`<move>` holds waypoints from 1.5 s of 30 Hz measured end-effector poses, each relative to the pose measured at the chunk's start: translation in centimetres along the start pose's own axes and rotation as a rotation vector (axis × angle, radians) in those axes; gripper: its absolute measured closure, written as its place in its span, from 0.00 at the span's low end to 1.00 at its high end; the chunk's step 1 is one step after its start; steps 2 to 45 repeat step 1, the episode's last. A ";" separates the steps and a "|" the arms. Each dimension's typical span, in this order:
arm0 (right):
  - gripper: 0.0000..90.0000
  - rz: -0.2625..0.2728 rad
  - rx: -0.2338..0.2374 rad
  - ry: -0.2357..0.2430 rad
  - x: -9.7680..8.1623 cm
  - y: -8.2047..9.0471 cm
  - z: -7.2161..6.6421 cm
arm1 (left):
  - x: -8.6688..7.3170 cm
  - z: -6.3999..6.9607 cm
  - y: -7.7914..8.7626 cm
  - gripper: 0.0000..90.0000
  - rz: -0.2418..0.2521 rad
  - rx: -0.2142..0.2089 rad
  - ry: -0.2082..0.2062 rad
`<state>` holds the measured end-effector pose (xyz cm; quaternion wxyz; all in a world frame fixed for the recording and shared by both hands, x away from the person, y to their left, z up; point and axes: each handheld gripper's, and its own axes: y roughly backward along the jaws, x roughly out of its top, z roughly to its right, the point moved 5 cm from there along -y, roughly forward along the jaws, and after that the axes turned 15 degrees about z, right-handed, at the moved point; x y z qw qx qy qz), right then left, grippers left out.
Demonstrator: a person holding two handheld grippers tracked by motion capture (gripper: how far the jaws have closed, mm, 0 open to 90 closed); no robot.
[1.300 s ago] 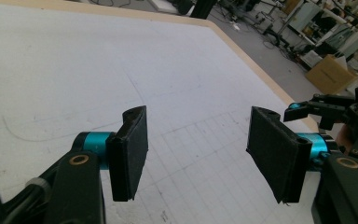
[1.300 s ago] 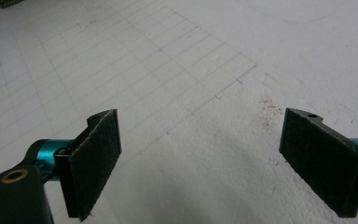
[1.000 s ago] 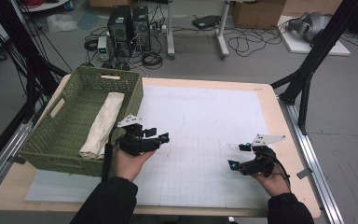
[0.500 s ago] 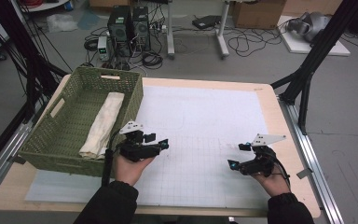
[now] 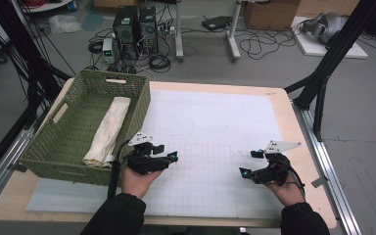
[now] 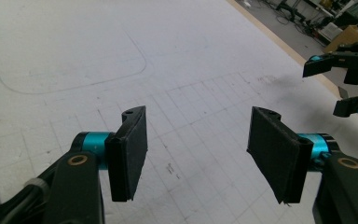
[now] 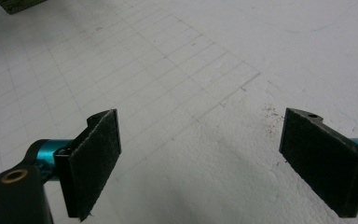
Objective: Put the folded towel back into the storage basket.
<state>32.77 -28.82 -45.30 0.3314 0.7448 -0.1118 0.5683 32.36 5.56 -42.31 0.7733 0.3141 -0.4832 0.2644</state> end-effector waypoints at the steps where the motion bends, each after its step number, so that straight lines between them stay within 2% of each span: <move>1: 0.13 0.001 -0.001 0.001 0.0 0.0 0.0 | 0.0 0.1 0.0 0.42 0.000 -0.002 0.002; 45: 0.13 0.001 -0.001 0.001 0.0 0.0 0.0 | 0.0 0.1 0.0 0.42 0.000 -0.002 0.002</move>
